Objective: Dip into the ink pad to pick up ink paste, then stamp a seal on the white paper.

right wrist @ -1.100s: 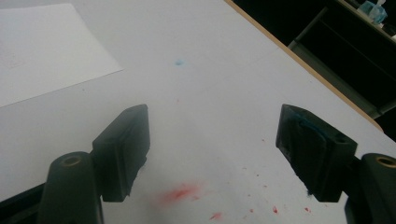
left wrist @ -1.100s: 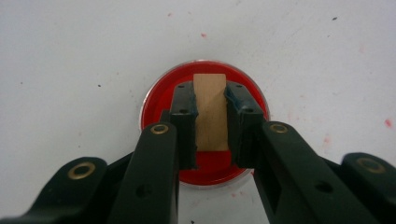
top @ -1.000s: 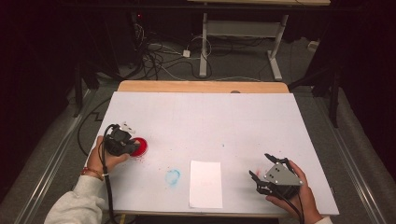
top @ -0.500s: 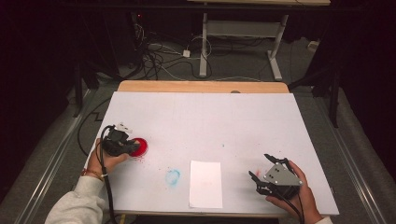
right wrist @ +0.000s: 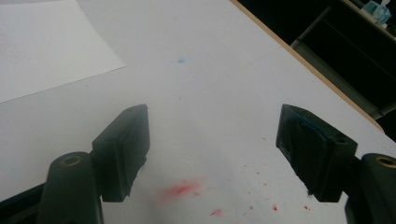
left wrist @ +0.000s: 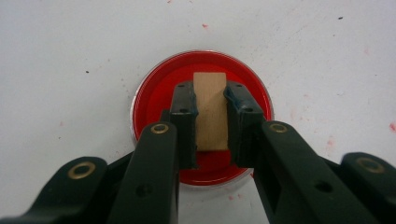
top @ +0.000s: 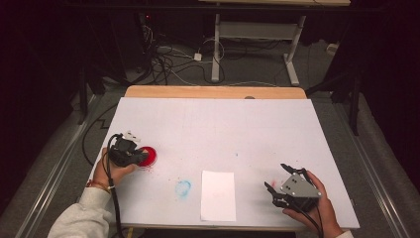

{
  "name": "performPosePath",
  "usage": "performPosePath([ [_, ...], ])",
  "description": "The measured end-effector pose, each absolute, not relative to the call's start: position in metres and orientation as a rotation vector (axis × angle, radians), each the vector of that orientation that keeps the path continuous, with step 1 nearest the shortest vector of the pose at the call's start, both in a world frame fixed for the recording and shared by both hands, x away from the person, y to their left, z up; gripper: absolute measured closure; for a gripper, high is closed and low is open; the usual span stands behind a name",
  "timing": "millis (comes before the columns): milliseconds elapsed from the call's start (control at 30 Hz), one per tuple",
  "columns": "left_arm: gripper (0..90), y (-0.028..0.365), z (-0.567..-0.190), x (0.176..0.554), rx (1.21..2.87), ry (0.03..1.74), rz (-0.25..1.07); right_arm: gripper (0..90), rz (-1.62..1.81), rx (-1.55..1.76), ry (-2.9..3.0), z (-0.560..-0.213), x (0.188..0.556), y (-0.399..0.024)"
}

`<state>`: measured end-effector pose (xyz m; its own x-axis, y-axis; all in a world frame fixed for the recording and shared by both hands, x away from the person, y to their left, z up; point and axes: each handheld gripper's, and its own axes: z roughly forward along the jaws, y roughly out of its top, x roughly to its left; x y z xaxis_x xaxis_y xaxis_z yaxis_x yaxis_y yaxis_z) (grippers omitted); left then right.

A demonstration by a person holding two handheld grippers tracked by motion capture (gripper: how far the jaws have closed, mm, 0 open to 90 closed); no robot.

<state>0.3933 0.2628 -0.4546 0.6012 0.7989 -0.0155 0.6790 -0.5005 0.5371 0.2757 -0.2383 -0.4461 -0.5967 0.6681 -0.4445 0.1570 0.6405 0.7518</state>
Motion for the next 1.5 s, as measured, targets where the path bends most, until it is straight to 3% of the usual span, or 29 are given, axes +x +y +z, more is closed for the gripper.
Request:
performPosePath([
  [1033, 73.6, 0.265, -0.454, 0.391, 2.301, 1.173, 0.346, 25.2, 0.920, 0.655, 2.089, -0.443, 0.280, -0.241],
  [1500, 73.6, 0.255, -0.414, 0.374, 2.217, 1.058, 0.446, 25.3, 0.951, 0.647, 2.086, -0.442, 0.277, -0.243],
])
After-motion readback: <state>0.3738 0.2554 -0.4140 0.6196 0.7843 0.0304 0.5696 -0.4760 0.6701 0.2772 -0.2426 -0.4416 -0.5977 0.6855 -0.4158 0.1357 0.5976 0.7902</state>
